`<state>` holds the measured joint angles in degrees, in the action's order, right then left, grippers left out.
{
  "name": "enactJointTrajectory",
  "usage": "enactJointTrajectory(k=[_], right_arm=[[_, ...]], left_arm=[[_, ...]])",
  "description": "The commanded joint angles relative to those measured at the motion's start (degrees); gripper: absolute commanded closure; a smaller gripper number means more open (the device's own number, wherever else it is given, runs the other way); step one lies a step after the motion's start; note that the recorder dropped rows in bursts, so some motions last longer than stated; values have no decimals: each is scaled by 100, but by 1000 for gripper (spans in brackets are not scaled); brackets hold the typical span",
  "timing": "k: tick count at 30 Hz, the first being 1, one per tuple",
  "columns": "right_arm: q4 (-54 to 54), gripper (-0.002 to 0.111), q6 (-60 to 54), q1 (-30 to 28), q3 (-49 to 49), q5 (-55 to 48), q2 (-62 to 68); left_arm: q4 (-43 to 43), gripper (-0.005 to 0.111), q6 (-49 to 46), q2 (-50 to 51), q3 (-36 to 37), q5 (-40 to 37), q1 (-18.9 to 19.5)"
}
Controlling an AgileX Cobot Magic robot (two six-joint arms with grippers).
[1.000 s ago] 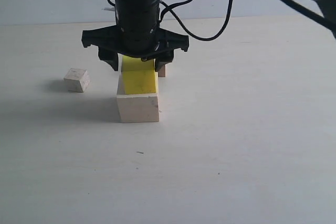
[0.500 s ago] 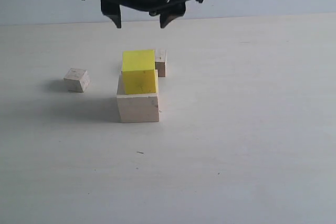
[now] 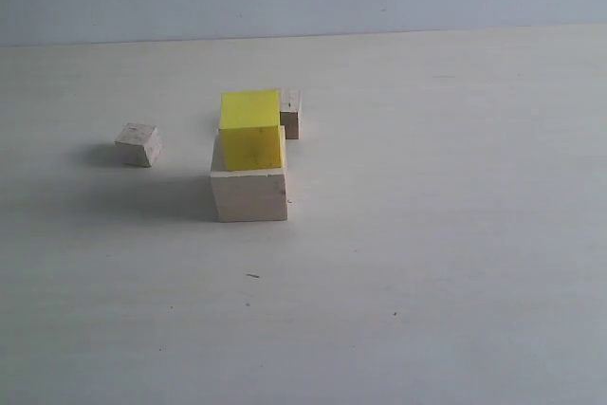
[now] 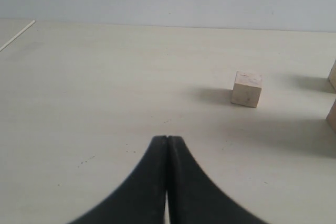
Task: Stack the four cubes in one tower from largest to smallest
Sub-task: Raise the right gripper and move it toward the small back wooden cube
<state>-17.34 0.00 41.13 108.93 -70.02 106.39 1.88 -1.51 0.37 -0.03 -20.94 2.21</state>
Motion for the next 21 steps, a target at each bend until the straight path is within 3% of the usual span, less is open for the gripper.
enactJointTrajectory(k=[1,7,11,14,21], right_arm=[[83,108,-149,-558,-687,5,-42],[115,108,-268,-1156,-1970,1105,-42],[814,108,-1436,-1442,-2708,2031,-30],[1458,108,-2452,-1558,-2854,2358,107],[1532,108,-3471,-1557,-2854,3273,480]], left_arm=[[34,107,23,-37,3,67,-3],[34,107,23,-37,3,67,-3],[34,107,23,-37,3,67,-3],[34,107,23,-37,3,67,-3],[34,107,23,-37,3,67,-3]])
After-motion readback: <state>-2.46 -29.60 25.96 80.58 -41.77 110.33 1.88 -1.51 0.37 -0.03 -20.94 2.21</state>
